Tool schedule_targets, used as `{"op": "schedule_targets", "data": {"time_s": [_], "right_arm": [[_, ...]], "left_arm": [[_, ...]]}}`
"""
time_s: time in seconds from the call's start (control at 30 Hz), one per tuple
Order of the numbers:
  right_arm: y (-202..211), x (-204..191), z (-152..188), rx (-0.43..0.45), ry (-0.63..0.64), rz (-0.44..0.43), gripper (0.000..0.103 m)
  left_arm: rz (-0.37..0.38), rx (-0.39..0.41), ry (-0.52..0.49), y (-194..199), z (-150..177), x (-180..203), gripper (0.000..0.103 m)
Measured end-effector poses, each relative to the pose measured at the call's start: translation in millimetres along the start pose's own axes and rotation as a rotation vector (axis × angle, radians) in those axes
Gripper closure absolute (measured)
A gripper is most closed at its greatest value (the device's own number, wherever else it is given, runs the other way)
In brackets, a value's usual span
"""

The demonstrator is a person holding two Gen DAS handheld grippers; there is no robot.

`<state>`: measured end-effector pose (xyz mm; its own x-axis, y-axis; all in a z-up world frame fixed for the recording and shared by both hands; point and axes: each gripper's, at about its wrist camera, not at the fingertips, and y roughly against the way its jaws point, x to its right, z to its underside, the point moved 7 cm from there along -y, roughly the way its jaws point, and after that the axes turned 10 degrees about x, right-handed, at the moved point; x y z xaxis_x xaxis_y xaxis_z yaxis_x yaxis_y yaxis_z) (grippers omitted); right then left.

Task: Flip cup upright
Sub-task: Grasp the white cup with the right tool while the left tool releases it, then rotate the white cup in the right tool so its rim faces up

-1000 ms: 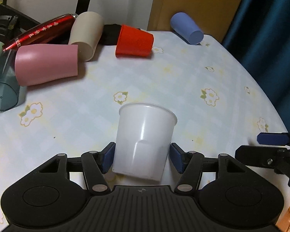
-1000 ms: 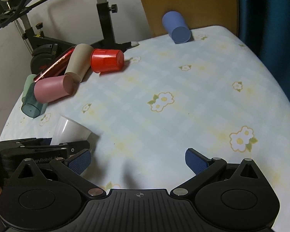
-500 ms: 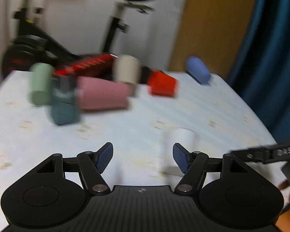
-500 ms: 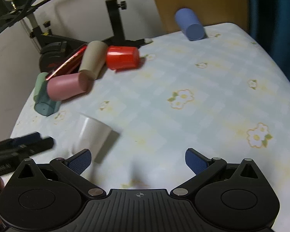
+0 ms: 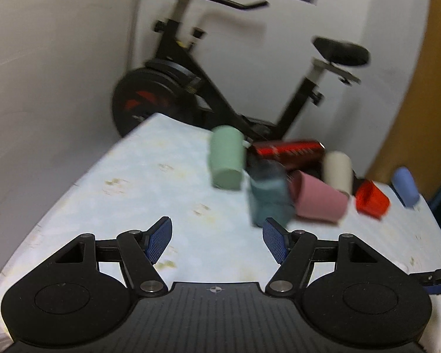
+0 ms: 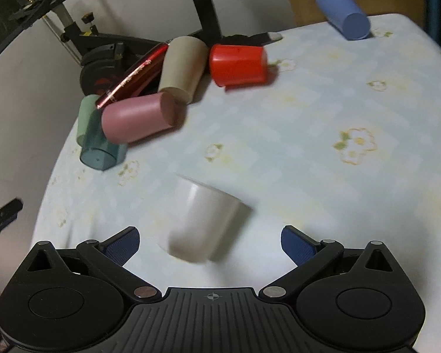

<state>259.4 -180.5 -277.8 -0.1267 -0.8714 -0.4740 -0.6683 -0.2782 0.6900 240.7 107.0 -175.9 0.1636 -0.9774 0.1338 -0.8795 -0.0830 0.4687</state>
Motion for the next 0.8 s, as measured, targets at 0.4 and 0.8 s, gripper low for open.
{"op": "schedule_targets", "data": {"time_s": [0.4,0.8], "right_arm": [[-31,-13,-8,-0.017,-0.054,0.084,0.023],[-39,-6,-2,-0.02,-0.081,0.098,0.047]], "left_arm": [[-0.068,0.049,0.061,7,-19,-43,0.031],[-0.004,-0.002,0.051,6,5,-25,0.031]]}}
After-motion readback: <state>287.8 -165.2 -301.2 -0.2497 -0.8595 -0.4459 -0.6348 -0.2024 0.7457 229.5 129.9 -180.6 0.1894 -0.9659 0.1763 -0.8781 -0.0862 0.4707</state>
